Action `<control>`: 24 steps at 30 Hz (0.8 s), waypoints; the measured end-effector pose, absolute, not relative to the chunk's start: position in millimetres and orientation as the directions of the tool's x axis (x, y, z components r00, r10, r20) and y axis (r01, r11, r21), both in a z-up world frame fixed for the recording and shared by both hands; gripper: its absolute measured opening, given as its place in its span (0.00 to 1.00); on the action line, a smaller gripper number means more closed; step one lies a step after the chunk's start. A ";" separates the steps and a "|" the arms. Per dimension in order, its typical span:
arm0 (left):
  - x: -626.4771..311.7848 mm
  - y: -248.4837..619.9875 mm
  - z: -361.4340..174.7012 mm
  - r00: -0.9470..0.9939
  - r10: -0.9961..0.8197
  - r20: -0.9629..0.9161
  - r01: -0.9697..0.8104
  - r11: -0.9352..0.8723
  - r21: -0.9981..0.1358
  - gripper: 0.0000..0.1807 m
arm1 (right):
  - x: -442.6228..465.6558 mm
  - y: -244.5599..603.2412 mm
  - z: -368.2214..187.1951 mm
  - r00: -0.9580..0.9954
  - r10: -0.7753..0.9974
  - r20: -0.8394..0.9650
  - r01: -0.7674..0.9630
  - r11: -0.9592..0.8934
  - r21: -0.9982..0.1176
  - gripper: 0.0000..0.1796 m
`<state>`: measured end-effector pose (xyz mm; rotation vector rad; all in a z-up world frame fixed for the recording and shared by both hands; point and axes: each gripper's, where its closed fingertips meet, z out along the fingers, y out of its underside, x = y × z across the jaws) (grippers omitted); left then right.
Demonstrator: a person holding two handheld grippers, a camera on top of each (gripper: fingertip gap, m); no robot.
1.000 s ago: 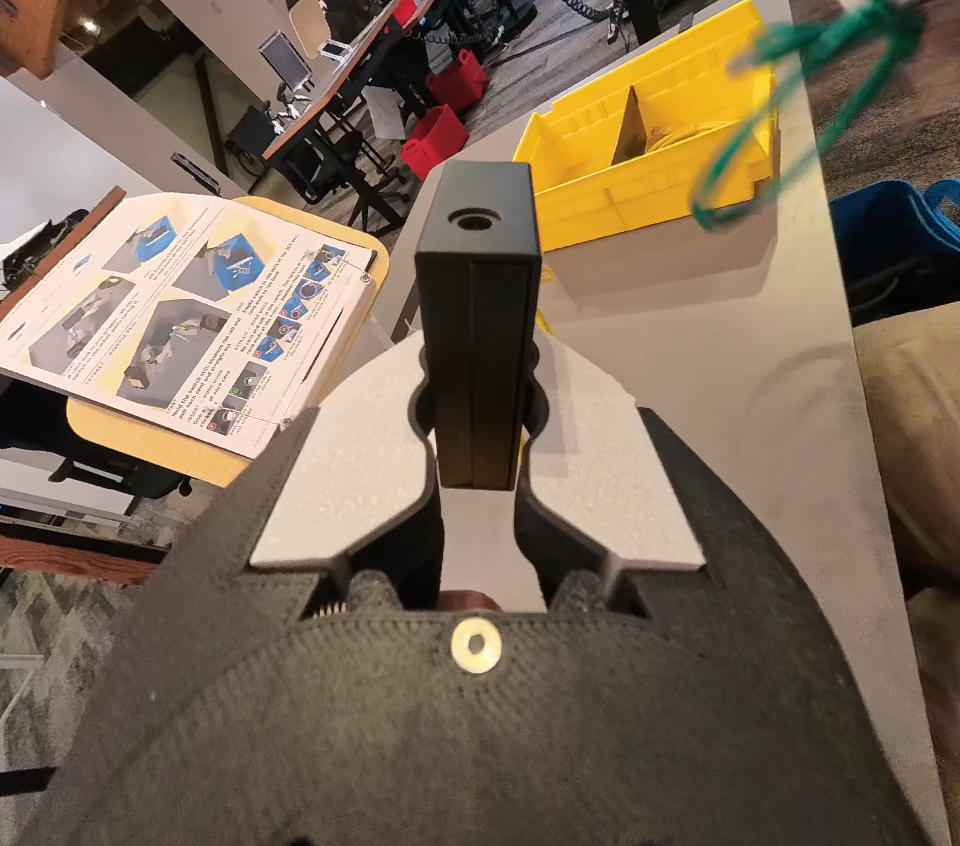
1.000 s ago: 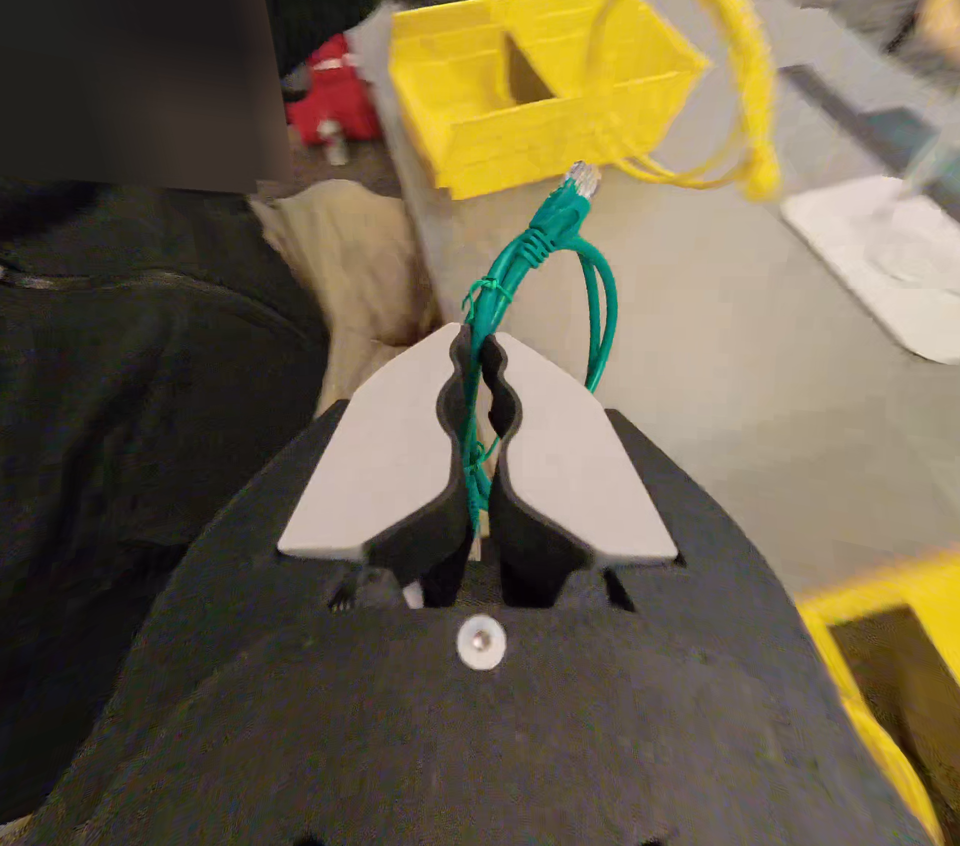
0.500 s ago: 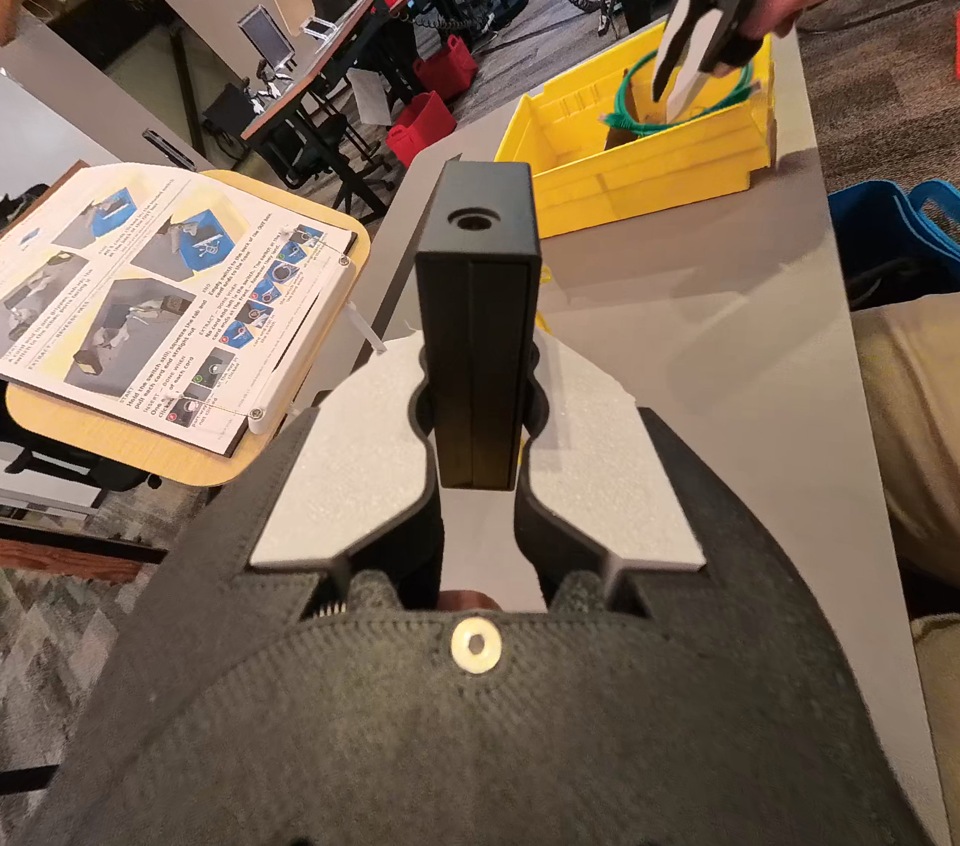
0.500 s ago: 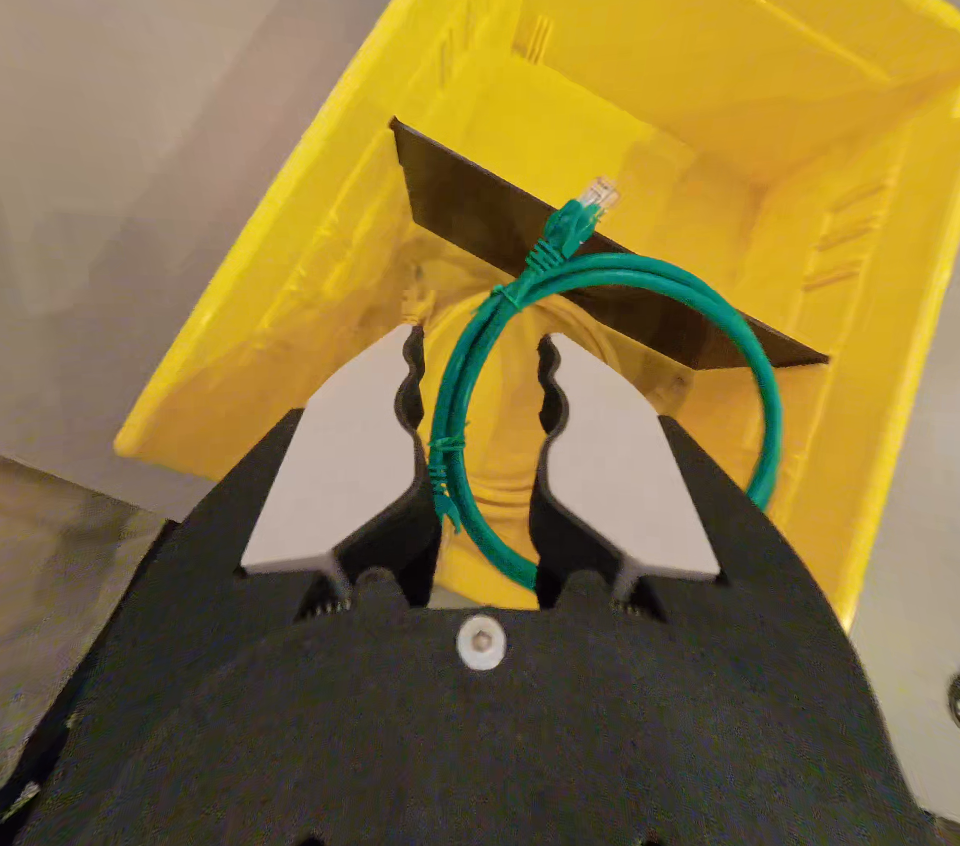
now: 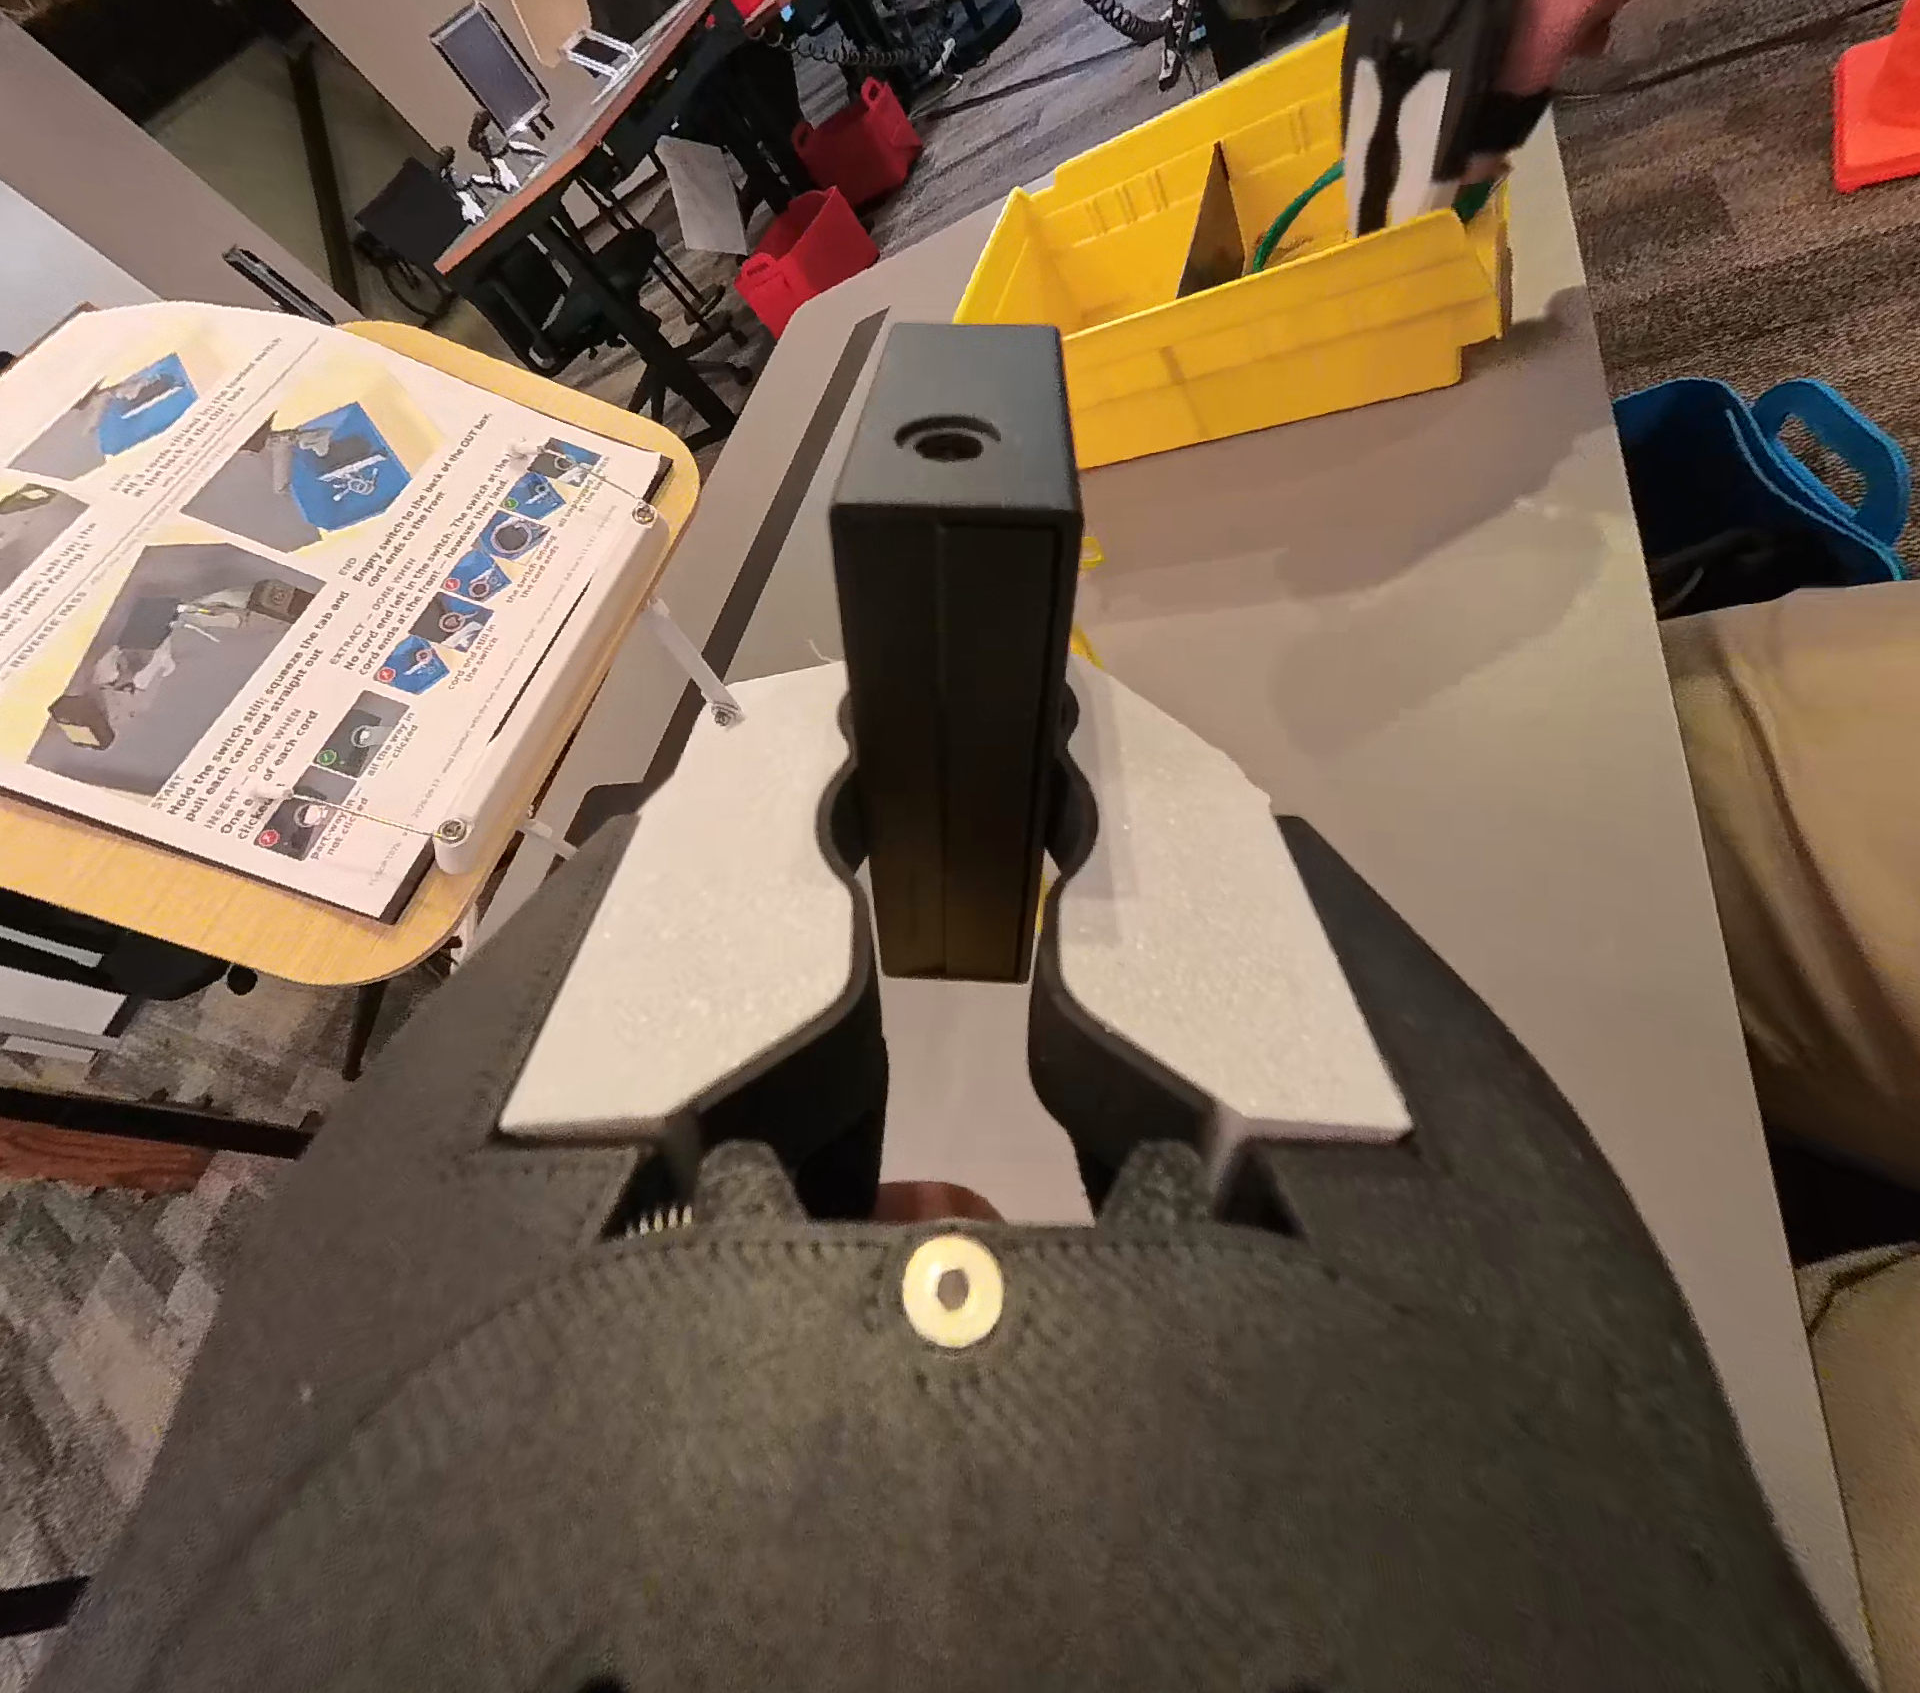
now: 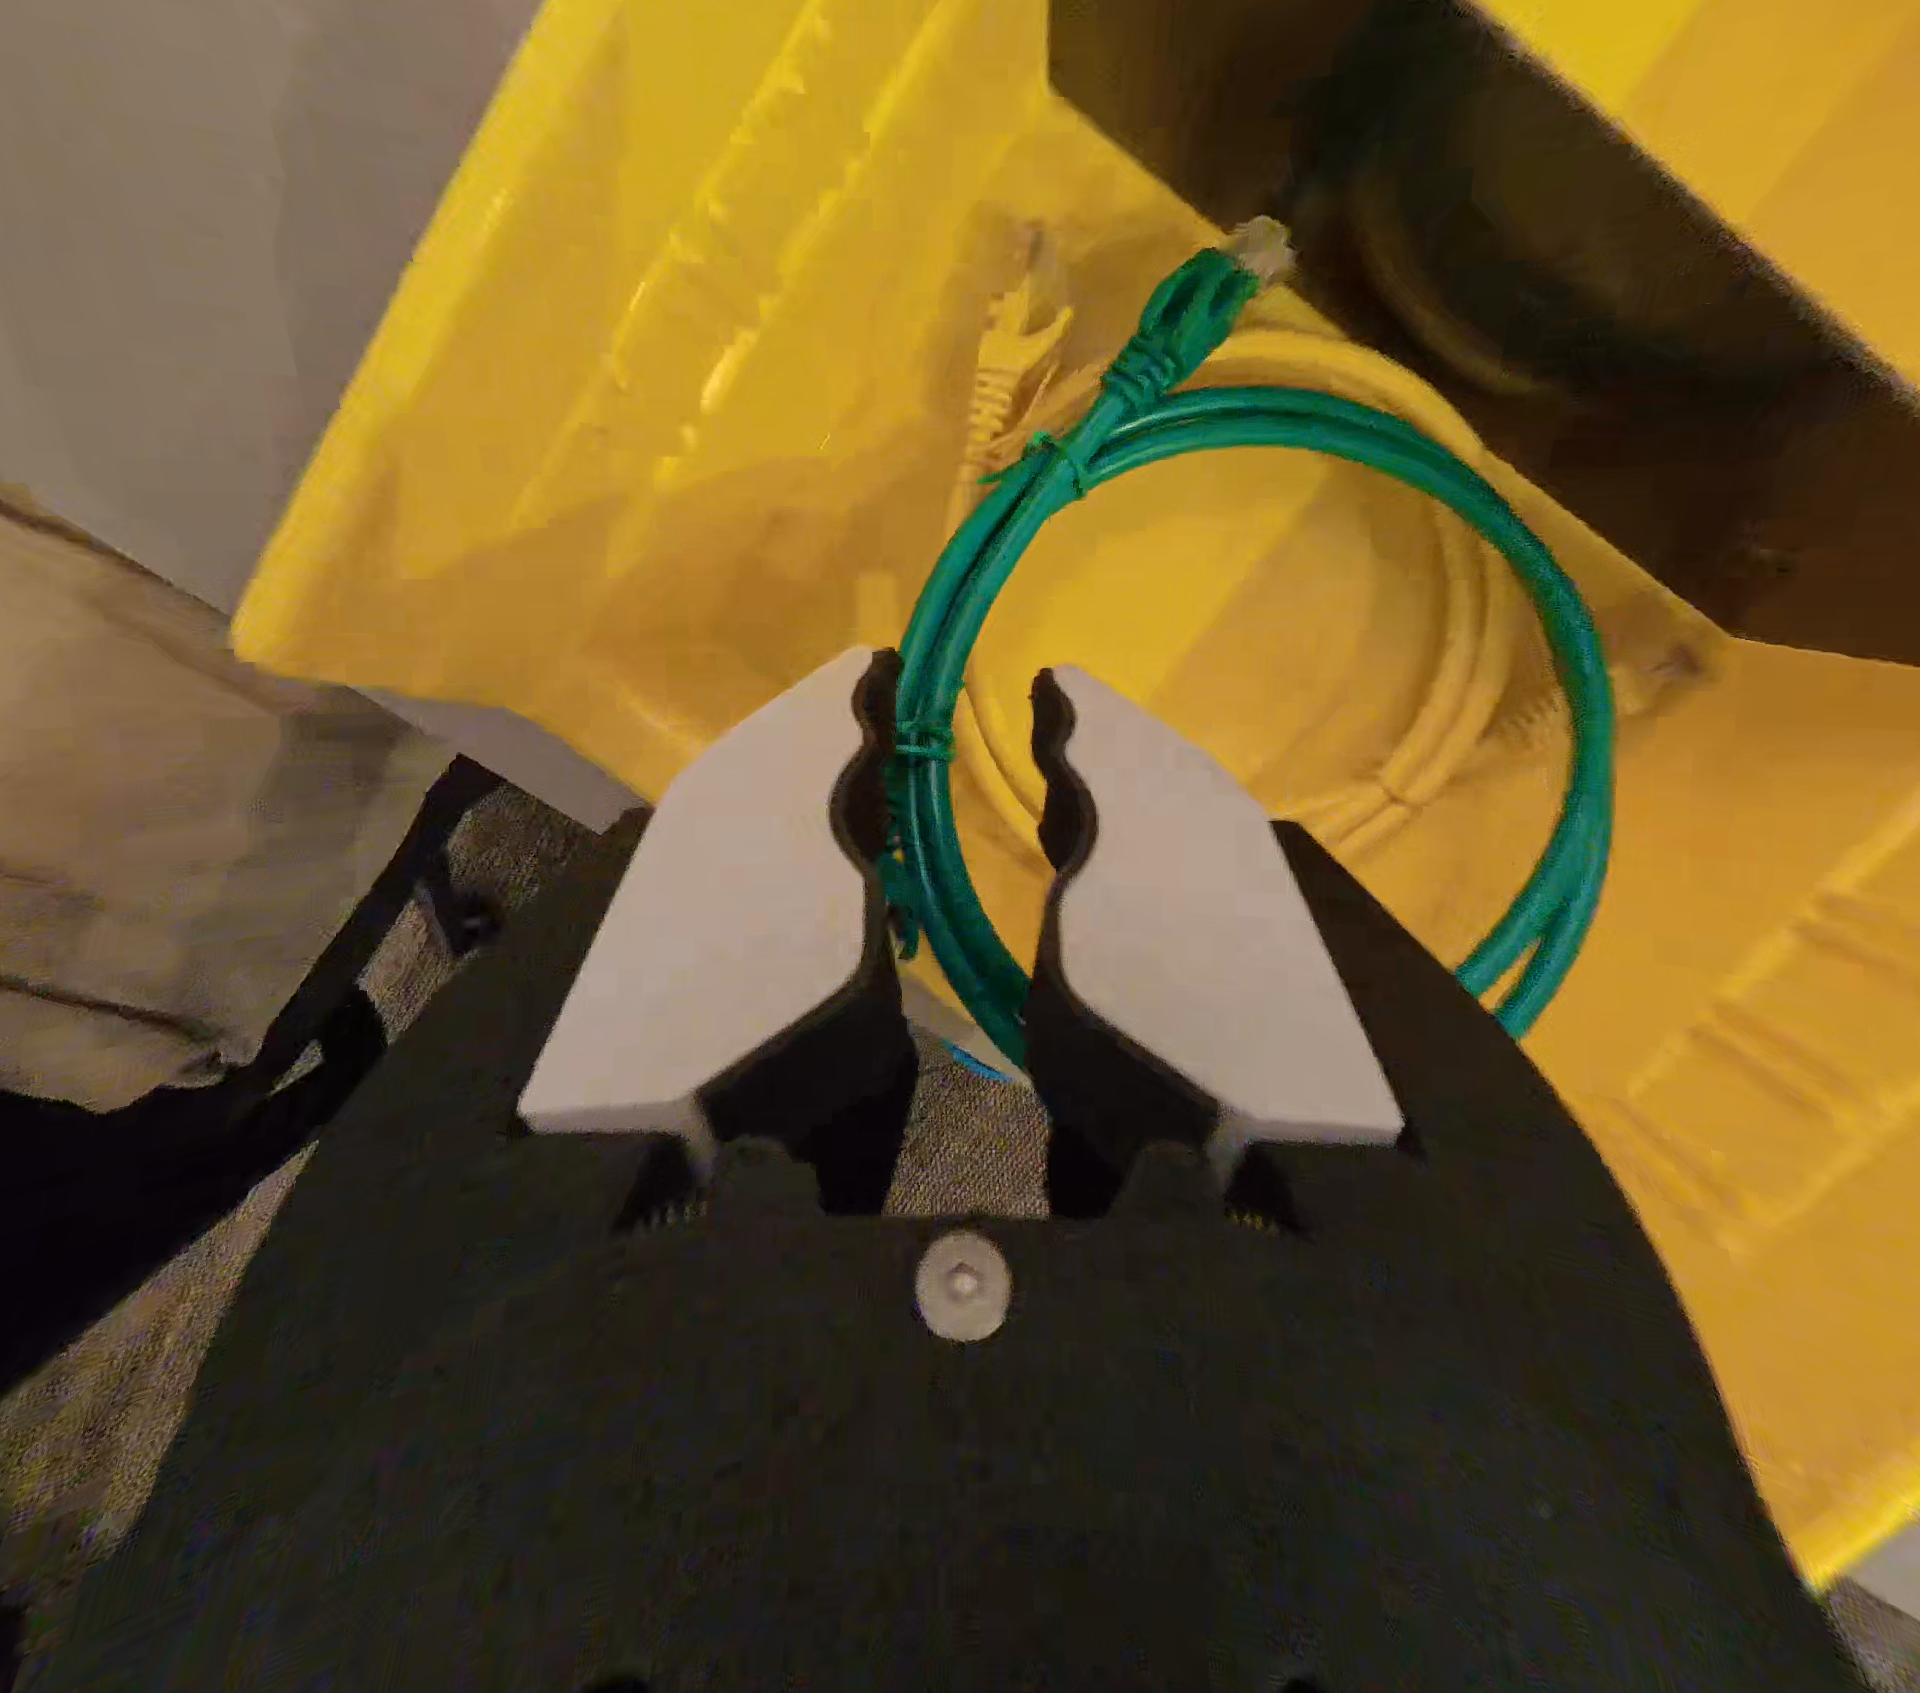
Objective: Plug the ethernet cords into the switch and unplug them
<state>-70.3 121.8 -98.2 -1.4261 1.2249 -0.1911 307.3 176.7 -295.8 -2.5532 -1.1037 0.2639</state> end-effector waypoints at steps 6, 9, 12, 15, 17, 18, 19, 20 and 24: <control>-65.4 119.9 -99.3 0.424 -0.744 -0.517 -0.546 0.245 -0.801 0.16 | 310.5 204.5 -310.2 0.664 0.738 0.117 0.732 -0.611 -0.302 0.16; -64.9 119.9 -99.1 0.425 -0.746 -0.512 -0.534 0.250 -0.807 0.16 | 305.4 209.4 -270.2 0.658 0.730 0.182 0.730 -0.562 -0.389 0.27; -60.3 118.1 -98.7 0.411 -0.762 -0.501 -0.503 0.268 -0.821 0.16 | 254.8 199.6 -202.7 0.536 0.793 0.290 0.765 -0.312 -0.563 0.29; -52.8 111.9 -97.5 0.379 -0.772 -0.509 -0.487 0.301 -0.820 0.16 | 145.9 139.2 -132.7 0.234 0.923 0.307 0.641 0.091 -0.762 0.21; -48.4 106.2 -95.6 0.362 -0.773 -0.522 -0.484 0.323 -0.813 0.16 | 92.0 114.9 -120.0 0.091 0.908 0.410 0.629 0.266 -0.730 0.22; -45.6 102.5 -94.6 0.349 -0.775 -0.526 -0.480 0.335 -0.811 0.16 | 69.0 110.4 -118.5 0.043 0.877 0.479 0.627 0.349 -0.696 0.24; -42.8 99.3 -93.7 0.336 -0.776 -0.533 -0.479 0.347 -0.806 0.16 | 46.3 105.7 -114.3 0.010 0.845 0.535 0.594 0.426 -0.683 0.22; -40.1 96.5 -92.8 0.324 -0.774 -0.544 -0.481 0.361 -0.799 0.16 | 25.5 98.0 -110.5 -0.026 0.825 0.564 0.545 0.485 -0.684 0.21; -31.0 86.2 -92.8 0.274 -0.758 -0.591 -0.510 0.406 -0.758 0.16 | -19.7 97.5 -106.9 -0.072 0.765 0.640 0.509 0.580 -0.636 0.19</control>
